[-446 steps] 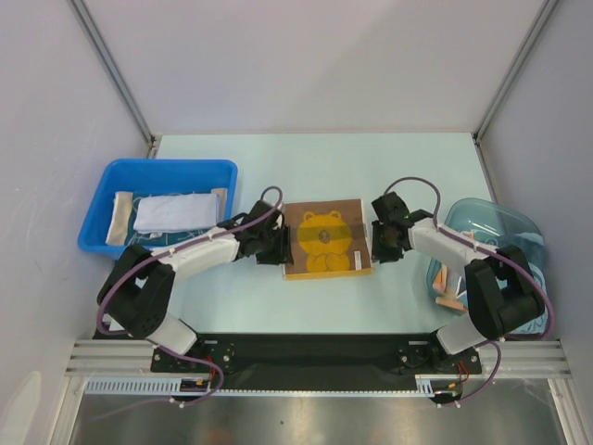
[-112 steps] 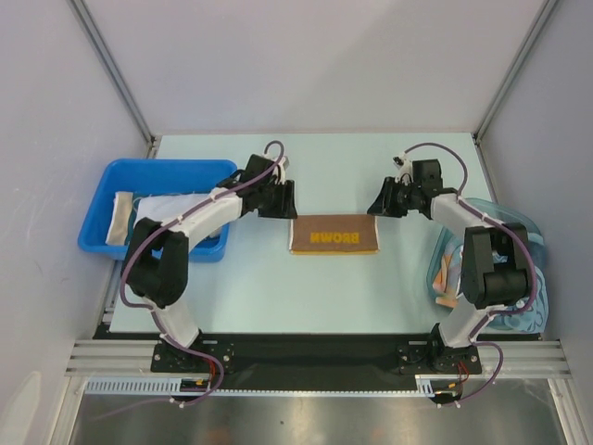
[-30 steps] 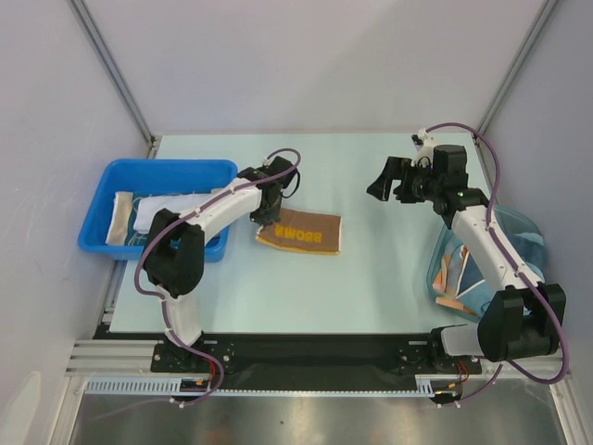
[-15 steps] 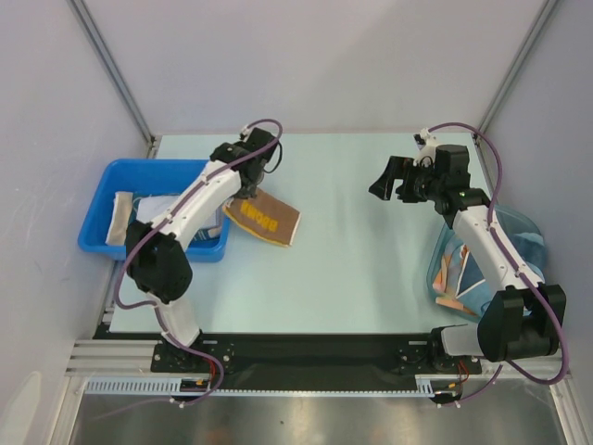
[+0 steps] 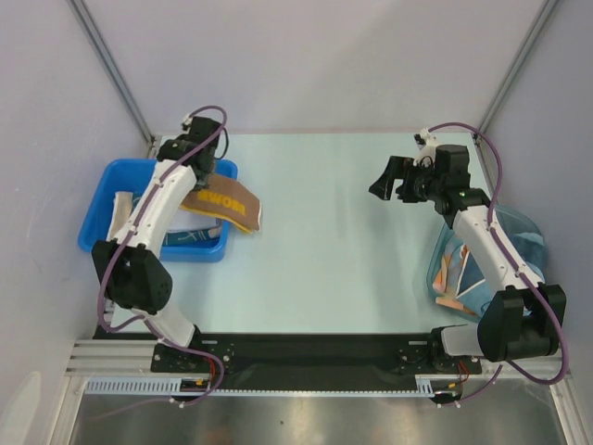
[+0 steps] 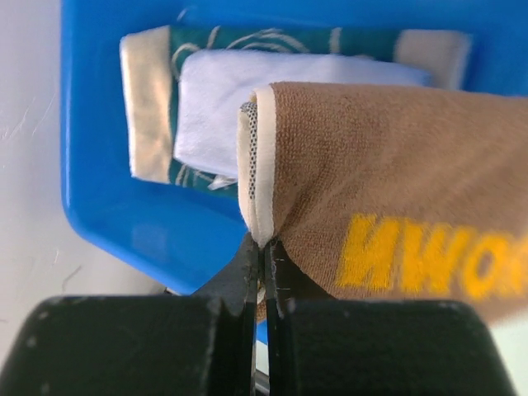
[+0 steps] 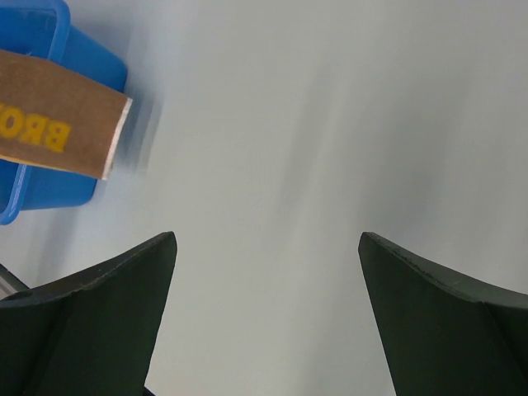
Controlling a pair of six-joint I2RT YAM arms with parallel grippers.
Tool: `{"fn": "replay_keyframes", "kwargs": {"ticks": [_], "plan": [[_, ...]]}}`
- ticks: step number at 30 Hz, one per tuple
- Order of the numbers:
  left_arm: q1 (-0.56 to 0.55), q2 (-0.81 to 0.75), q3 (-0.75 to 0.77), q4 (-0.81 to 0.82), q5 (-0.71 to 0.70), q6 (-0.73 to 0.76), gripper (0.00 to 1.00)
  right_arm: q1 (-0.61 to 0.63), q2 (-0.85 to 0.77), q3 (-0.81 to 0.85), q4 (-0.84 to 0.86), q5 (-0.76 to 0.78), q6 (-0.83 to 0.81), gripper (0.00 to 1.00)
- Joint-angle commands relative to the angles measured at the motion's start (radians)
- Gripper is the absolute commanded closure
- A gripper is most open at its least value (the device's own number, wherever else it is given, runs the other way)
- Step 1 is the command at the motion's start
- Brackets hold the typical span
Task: Fold and stack the towels
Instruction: Neatly place the folded towel into the bin
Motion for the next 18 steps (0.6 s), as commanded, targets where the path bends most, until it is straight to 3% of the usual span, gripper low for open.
{"fn": "replay_keyframes", "kwargs": {"ticks": [1, 10, 18], "plan": [[0.101, -0.052, -0.047, 0.087, 0.014, 0.073, 1.00, -0.002, -0.034, 0.002, 0.015, 0.000, 0.009, 0.00], [0.281, -0.054, -0.183, 0.256, 0.122, 0.168, 1.00, 0.035, -0.032, -0.047, 0.078, 0.017, 0.061, 0.00], [0.431, 0.059, -0.226, 0.337, 0.175, 0.177, 1.00, 0.060, -0.002, -0.009, 0.087, 0.040, 0.057, 0.00]]}}
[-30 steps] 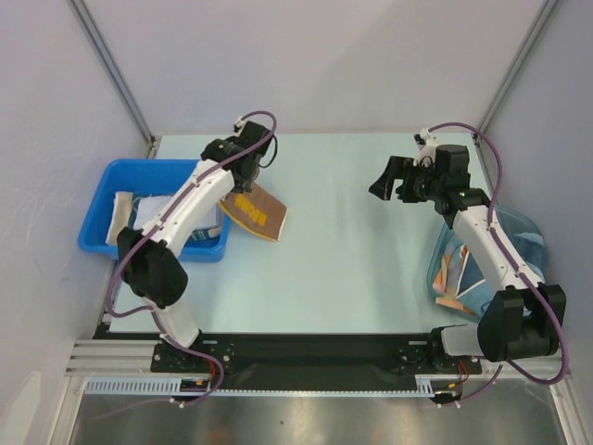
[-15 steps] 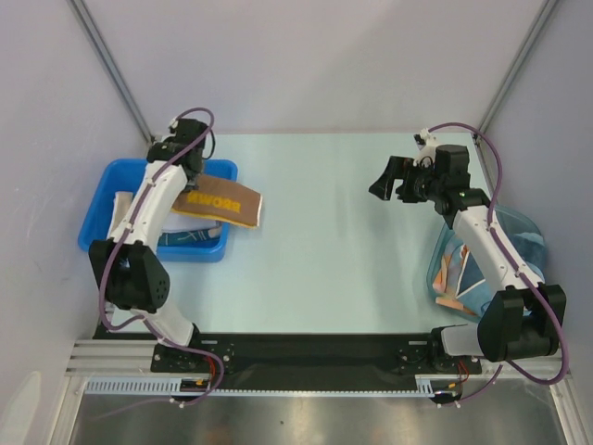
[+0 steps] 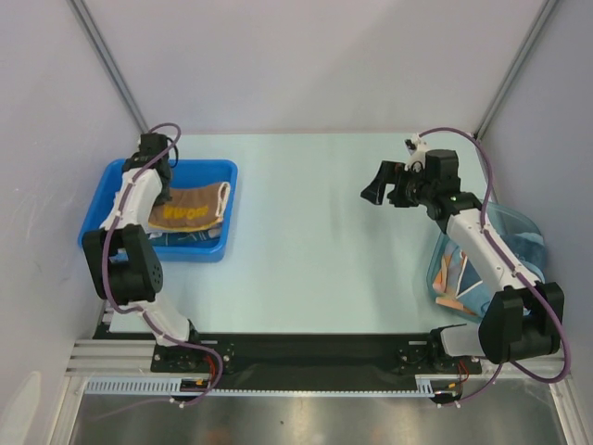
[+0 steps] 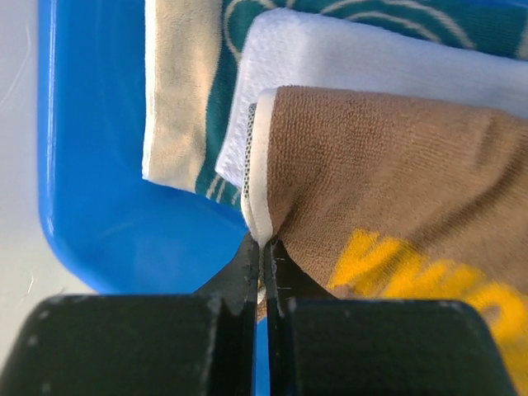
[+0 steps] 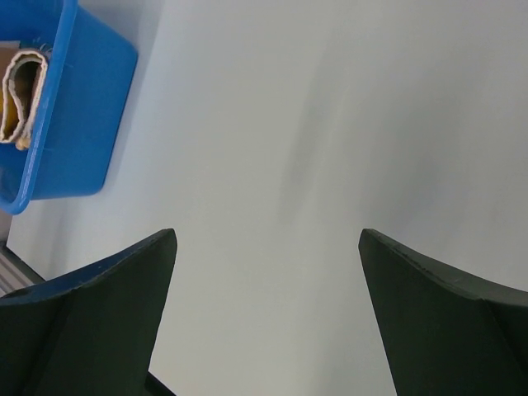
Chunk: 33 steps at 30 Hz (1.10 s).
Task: Fold and stack the towels
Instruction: Neatly place the folded towel into the bin, then grab crumpled towel
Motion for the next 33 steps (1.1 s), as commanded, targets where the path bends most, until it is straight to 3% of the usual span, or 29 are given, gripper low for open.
{"fn": "replay_keyframes", "kwargs": {"ticks": [1, 8, 9, 12, 14, 15, 16, 18, 20, 22, 26, 29, 33], "plan": [[0.066, 0.027, -0.003, 0.079, 0.037, 0.021, 1.00, 0.001, 0.006, 0.042, 0.053, 0.019, 0.012, 0.00], [0.108, 0.195, 0.134, 0.084, -0.032, 0.017, 1.00, 0.007, 0.068, 0.102, 0.047, 0.023, -0.009, 0.00], [0.108, 0.208, 0.143, 0.084, -0.108, 0.006, 0.97, 0.007, 0.074, 0.106, 0.041, 0.023, -0.013, 0.00], [0.112, 0.234, 0.151, 0.065, -0.250, -0.015, 0.69, 0.007, 0.086, 0.128, 0.007, 0.035, -0.025, 0.00], [0.118, 0.203, 0.151, 0.073, -0.273, -0.060, 0.66, 0.007, 0.083, 0.129, -0.001, 0.051, -0.025, 0.00], [0.120, 0.191, 0.157, 0.079, -0.284, -0.074, 0.51, 0.007, 0.074, 0.129, -0.008, 0.055, -0.017, 0.00], [0.122, 0.167, 0.164, 0.076, -0.269, -0.086, 0.46, 0.007, 0.068, 0.129, -0.013, 0.058, -0.016, 0.00], [0.120, 0.154, 0.221, 0.046, -0.174, -0.124, 0.56, 0.010, 0.050, 0.126, -0.033, 0.066, -0.007, 0.00], [0.109, 0.139, 0.271, -0.019, -0.002, -0.149, 0.57, 0.009, 0.039, 0.123, -0.053, 0.095, 0.000, 0.00], [0.055, 0.099, 0.250, -0.015, 0.151, -0.144, 0.46, 0.007, 0.030, 0.126, -0.100, 0.176, 0.041, 0.00], [-0.090, -0.051, 0.105, 0.045, 0.306, -0.139, 0.25, -0.052, 0.051, 0.181, -0.269, 0.528, 0.141, 0.00], [-0.249, -0.177, 0.024, 0.091, 0.409, -0.146, 0.00, -0.141, 0.071, 0.218, -0.425, 0.725, 0.203, 0.00], [-0.453, -0.316, -0.053, 0.142, 0.448, -0.164, 0.00, -0.275, 0.069, 0.205, -0.568, 0.861, 0.321, 0.00]]}}
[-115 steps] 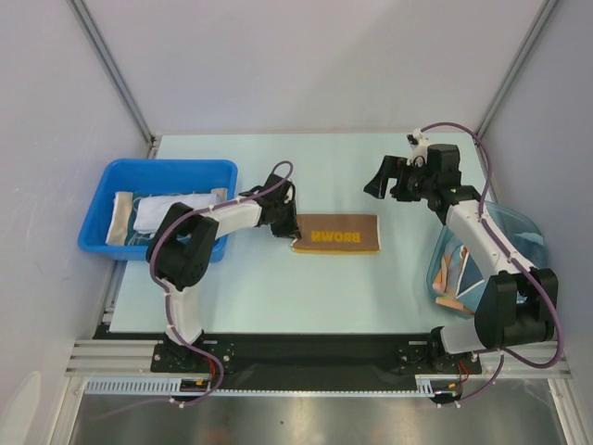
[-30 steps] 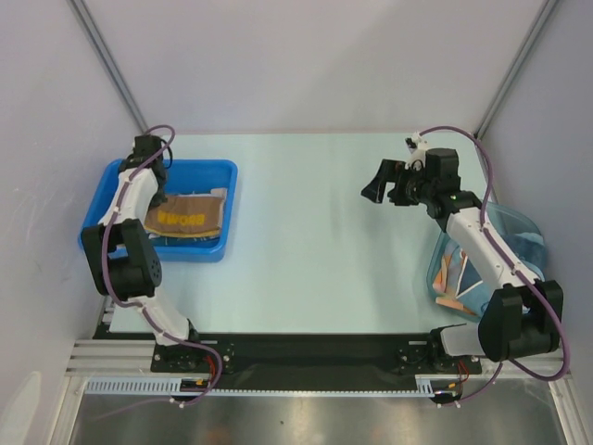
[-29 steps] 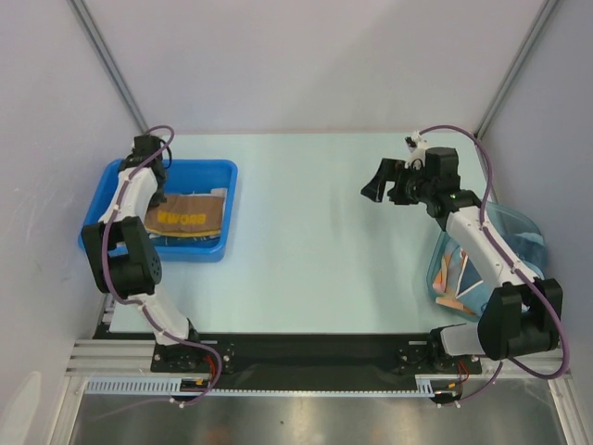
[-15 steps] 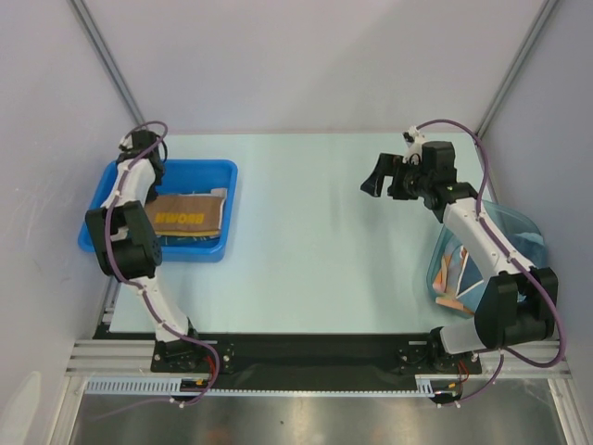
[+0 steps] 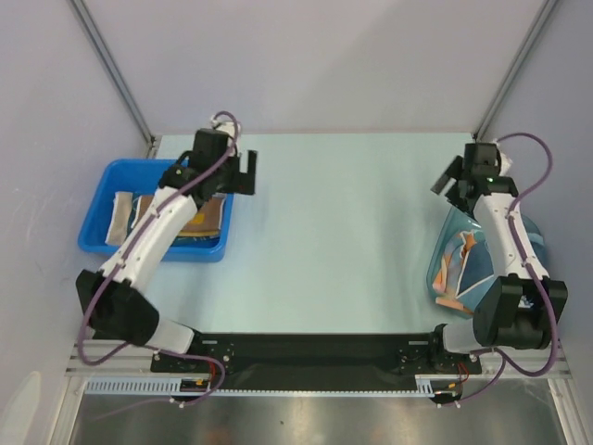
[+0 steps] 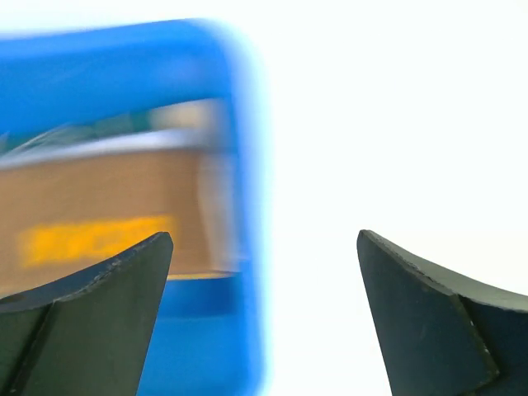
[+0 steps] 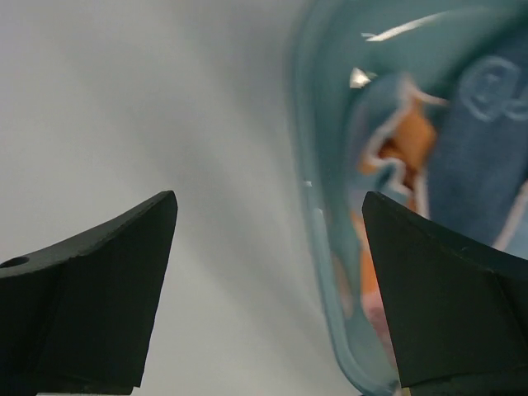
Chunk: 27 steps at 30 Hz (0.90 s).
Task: Fold and stack the towels
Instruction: Grab crumpled towel
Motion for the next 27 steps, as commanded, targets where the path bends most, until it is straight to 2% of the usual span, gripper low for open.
{"fn": "replay_keyframes", "kwargs": {"ticks": [1, 5, 10, 18, 21, 23, 24, 25, 27], "plan": [[-0.136, -0.160, -0.073, 0.097, 0.128, -0.040, 0.00, -0.108, 0.000, 0.009, -0.197, 0.267, 0.149, 0.00], [-0.160, -0.277, -0.194, 0.212, 0.279, -0.102, 0.00, -0.188, -0.012, -0.094, -0.216, 0.328, 0.270, 0.01], [-0.158, -0.260, -0.190, 0.197, 0.395, -0.128, 0.00, -0.258, 0.008, -0.211, -0.143, 0.305, 0.366, 0.08], [-0.160, -0.243, -0.245, 0.212, 0.371, -0.132, 0.02, -0.314, 0.155, -0.226, 0.016, 0.275, 0.363, 0.13], [-0.160, -0.234, -0.253, 0.208, 0.366, -0.140, 0.05, -0.320, 0.195, -0.220, 0.028, 0.304, 0.355, 0.21], [-0.160, -0.234, -0.259, 0.215, 0.360, -0.138, 0.09, -0.327, 0.209, -0.219, 0.044, 0.298, 0.338, 0.48], [-0.160, -0.231, -0.260, 0.217, 0.357, -0.138, 0.10, -0.329, 0.212, -0.214, 0.042, 0.304, 0.335, 0.76], [-0.160, -0.229, -0.259, 0.217, 0.356, -0.138, 0.11, -0.328, 0.203, -0.203, 0.033, 0.308, 0.332, 0.89], [-0.161, -0.226, -0.260, 0.226, 0.368, -0.137, 0.13, -0.328, 0.189, -0.188, 0.025, 0.307, 0.315, 1.00]]}}
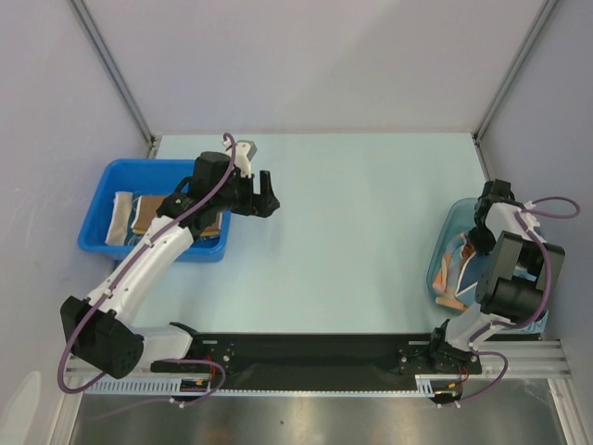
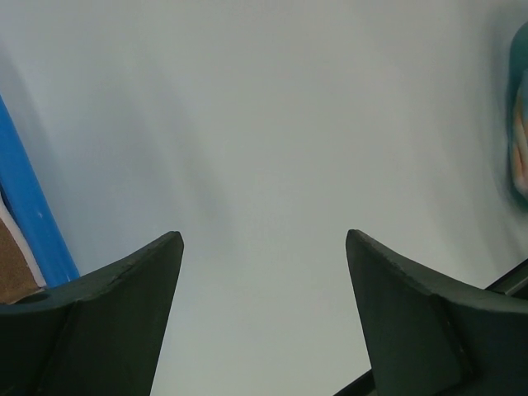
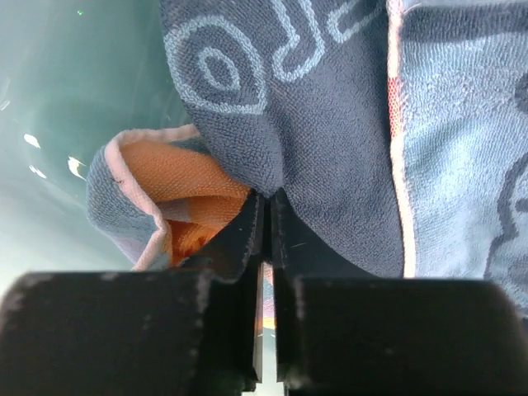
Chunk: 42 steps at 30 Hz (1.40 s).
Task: Fold and stack the towels
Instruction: Grab crumpled towel, then move the towel to the center of the board
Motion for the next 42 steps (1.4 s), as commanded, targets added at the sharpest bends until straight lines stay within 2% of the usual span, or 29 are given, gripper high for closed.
{"fn": "replay_keyframes", "kwargs": {"ticks": [1, 2, 4, 5, 7, 8, 11, 14, 15, 16, 18, 19, 20, 21, 23, 25, 28, 29, 32, 33, 37, 40, 42], "plan": [[0.001, 0.002, -0.003, 0.053, 0.023, -0.013, 0.15, -0.007, -0.036, 0.051, 0.023, 0.035, -0.028, 1.00], [0.001, 0.003, -0.002, 0.050, 0.000, -0.011, 0.26, -0.004, -0.047, 0.080, 0.019, 0.024, -0.063, 1.00], [0.004, 0.014, 0.013, 0.034, -0.052, -0.024, 0.60, 0.010, -0.067, 0.127, -0.053, 0.030, -0.079, 1.00], [0.007, 0.017, 0.012, 0.036, -0.053, -0.024, 0.52, 0.018, -0.090, 0.191, -0.081, 0.037, -0.088, 1.00], [0.028, 0.025, 0.021, 0.038, -0.010, -0.028, 0.20, 0.038, -0.112, 0.265, -0.170, 0.053, -0.105, 1.00], [0.031, 0.037, 0.048, 0.014, -0.005, -0.028, 0.14, 0.042, -0.124, 0.299, -0.185, 0.048, -0.116, 1.00], [0.033, 0.020, 0.075, 0.018, 0.022, -0.011, 0.14, 0.068, -0.176, 0.434, -0.225, -0.037, -0.160, 1.00], [0.033, -0.016, 0.090, 0.032, 0.046, -0.005, 0.14, 0.111, -0.228, 0.581, -0.175, -0.275, -0.226, 1.00], [0.033, -0.026, 0.092, 0.033, 0.052, -0.007, 0.14, 0.122, -0.250, 0.604, -0.135, -0.505, -0.238, 1.00], [0.033, -0.032, 0.098, 0.035, 0.061, -0.007, 0.14, 0.136, -0.260, 0.635, -0.020, -0.626, -0.248, 1.00], [0.034, -0.061, 0.102, 0.035, 0.078, -0.010, 0.14, 0.225, -0.265, 0.664, 0.084, -0.851, -0.229, 1.00], [0.034, -0.072, 0.104, 0.038, 0.088, -0.013, 0.13, 0.266, -0.254, 0.704, 0.162, -0.899, -0.223, 1.00], [0.034, -0.081, 0.105, 0.047, 0.116, -0.016, 0.12, 0.315, -0.242, 0.730, 0.172, -0.915, -0.240, 1.00], [0.034, -0.105, 0.104, 0.052, 0.128, -0.021, 0.11, 0.435, -0.228, 0.762, 0.172, -0.921, -0.252, 1.00], [0.034, -0.136, 0.089, 0.072, 0.142, -0.027, 0.07, 0.527, -0.199, 0.795, 0.155, -0.920, -0.254, 1.00], [0.042, -0.188, 0.054, 0.098, 0.141, -0.036, 0.00, 0.634, -0.207, 0.764, 0.164, -0.903, -0.252, 1.00], [0.065, -0.251, 0.000, 0.145, 0.132, -0.062, 0.00, 0.738, -0.253, 0.581, 0.230, -0.817, -0.260, 1.00], [0.079, -0.257, -0.025, 0.145, 0.130, -0.064, 0.00, 0.754, -0.295, 0.445, 0.259, -0.799, -0.261, 1.00], [0.083, -0.241, -0.037, 0.083, 0.081, -0.045, 0.00, 0.792, -0.394, 0.204, 0.389, -0.754, -0.255, 1.00], [0.083, -0.225, -0.040, 0.066, 0.044, -0.033, 0.00, 0.797, -0.411, 0.040, 0.457, -0.757, -0.260, 1.00], [0.082, -0.146, -0.085, 0.015, 0.075, 0.002, 0.05, 0.820, -0.411, -0.232, 0.511, -0.710, -0.307, 1.00], [0.071, -0.106, -0.111, 0.029, 0.070, 0.007, 0.06, 0.819, -0.411, -0.296, 0.503, -0.697, -0.335, 1.00], [0.060, -0.095, -0.112, 0.040, 0.078, 0.007, 0.06, 0.817, -0.431, -0.281, 0.489, -0.685, -0.343, 1.00]]}}
